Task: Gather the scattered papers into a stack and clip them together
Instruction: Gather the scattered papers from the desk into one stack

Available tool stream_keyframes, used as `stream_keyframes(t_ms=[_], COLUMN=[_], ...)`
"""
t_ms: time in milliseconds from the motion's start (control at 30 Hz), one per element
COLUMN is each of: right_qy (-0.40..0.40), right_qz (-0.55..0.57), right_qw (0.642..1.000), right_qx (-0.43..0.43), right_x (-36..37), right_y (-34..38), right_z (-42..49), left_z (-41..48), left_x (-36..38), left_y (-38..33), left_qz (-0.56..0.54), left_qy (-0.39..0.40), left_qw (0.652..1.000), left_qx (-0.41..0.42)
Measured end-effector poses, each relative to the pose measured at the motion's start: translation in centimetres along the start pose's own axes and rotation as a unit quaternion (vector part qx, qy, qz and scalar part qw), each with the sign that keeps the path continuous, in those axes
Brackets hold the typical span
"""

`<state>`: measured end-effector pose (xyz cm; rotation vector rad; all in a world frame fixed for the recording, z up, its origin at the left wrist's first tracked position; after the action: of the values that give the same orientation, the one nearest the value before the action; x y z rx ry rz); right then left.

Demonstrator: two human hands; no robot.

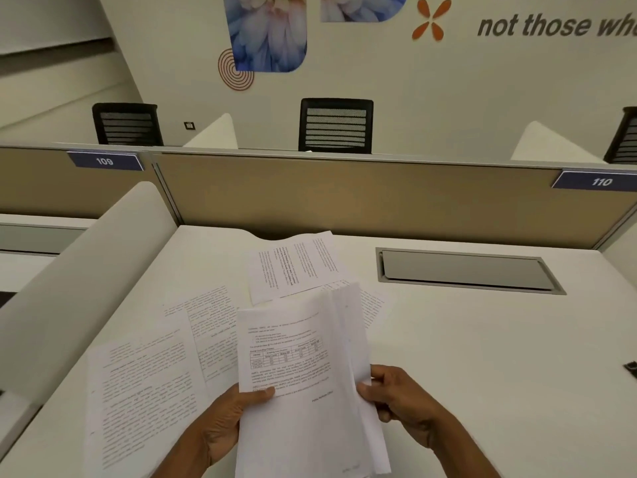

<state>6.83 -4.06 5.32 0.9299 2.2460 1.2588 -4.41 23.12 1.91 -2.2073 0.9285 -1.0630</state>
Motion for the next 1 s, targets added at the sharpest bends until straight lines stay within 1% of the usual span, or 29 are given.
stream_keyframes(t_ms=[233,300,333,400,467,500,533,567,633,733,867,1000], right_qy=[0.043,0.038,0.013,-0.092,-0.231,-0.285,-0.317,-0.329,-0.328,-0.322,-0.328,-0.351], right_qz=[-0.034,-0.041,-0.037,0.008,0.062,0.066,0.075,0.094,0.146,0.216,0.228,0.237], right_qw=[0.998,0.997,0.998,0.993,0.967,0.952,0.940,0.934,0.926,0.912,0.898,0.888], right_qx=[0.036,0.048,0.057,0.079,0.086,0.092,0.098,0.106,0.117,0.136,0.185,0.178], right_x=[1.1,1.4,1.4,0.9,-0.1,-0.5,-0.8,-0.9,-0.8,-0.6,0.4,0.4], right_y=[0.1,0.4,0.4,-0.4,-1.3,-1.5,-1.5,-1.2,-0.4,0.8,1.5,0.9], right_z=[2.5,3.5,4.0,5.8,7.4,7.9,8.4,8.9,9.7,10.9,12.0,13.3], left_z=[1.3,2.0,2.4,3.2,3.8,4.1,4.4,4.6,4.7,5.3,5.8,5.8], left_x=[-2.4,-2.8,-3.1,-4.1,-5.1,-5.6,-6.1,-6.4,-6.6,-7.0,-7.3,-7.3], left_y=[1.0,1.0,0.8,0.0,-0.7,-0.9,-1.0,-1.0,-0.9,-0.4,-0.3,-0.5], left_qz=[-0.015,-0.006,-0.003,-0.007,0.014,0.036,0.058,0.079,0.109,0.122,0.127,0.135], left_qy=[-0.023,-0.033,-0.047,-0.079,-0.107,-0.124,-0.138,-0.153,-0.177,-0.191,-0.194,-0.190], left_qw=[0.999,0.999,0.999,0.996,0.993,0.990,0.987,0.984,0.977,0.972,0.972,0.972], left_qx=[-0.019,-0.004,0.010,0.034,0.047,0.049,0.052,0.054,0.053,0.058,0.048,0.033])
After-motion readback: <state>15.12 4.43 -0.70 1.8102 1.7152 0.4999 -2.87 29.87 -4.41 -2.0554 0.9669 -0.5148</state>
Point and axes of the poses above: each hand's wrist, its own z-axis towards the middle knuckle, its own x-axis out of the palm, y = z × x, the point moved 2 cm from there along z, towards the middle knuckle, and after that the axes turned 7 degrees about -z, right-handed, at the moved point
